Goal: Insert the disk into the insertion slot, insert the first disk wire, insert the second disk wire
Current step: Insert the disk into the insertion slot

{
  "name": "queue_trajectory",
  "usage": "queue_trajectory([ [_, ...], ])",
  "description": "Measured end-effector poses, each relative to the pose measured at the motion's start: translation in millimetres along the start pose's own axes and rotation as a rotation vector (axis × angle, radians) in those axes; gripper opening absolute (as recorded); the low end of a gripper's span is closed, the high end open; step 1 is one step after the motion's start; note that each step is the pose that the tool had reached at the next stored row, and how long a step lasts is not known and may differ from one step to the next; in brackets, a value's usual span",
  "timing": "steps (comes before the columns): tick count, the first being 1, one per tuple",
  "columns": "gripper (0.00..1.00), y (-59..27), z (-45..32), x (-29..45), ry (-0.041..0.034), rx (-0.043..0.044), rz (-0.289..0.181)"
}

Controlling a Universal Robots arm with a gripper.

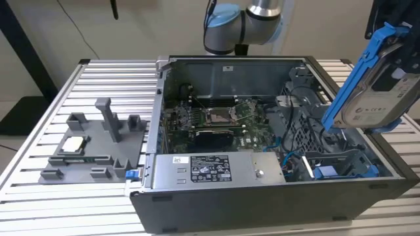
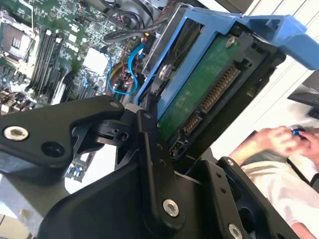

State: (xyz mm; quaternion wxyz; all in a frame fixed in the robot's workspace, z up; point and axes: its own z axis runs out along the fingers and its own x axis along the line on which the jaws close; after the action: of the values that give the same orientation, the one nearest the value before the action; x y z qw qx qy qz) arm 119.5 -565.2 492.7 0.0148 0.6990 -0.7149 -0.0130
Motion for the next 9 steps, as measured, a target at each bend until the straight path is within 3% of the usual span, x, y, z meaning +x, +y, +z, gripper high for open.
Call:
queue_trajectory([
  [9,0.33,-0.7,15.9,2.4,-0.0027,-0.0001,0.002],
])
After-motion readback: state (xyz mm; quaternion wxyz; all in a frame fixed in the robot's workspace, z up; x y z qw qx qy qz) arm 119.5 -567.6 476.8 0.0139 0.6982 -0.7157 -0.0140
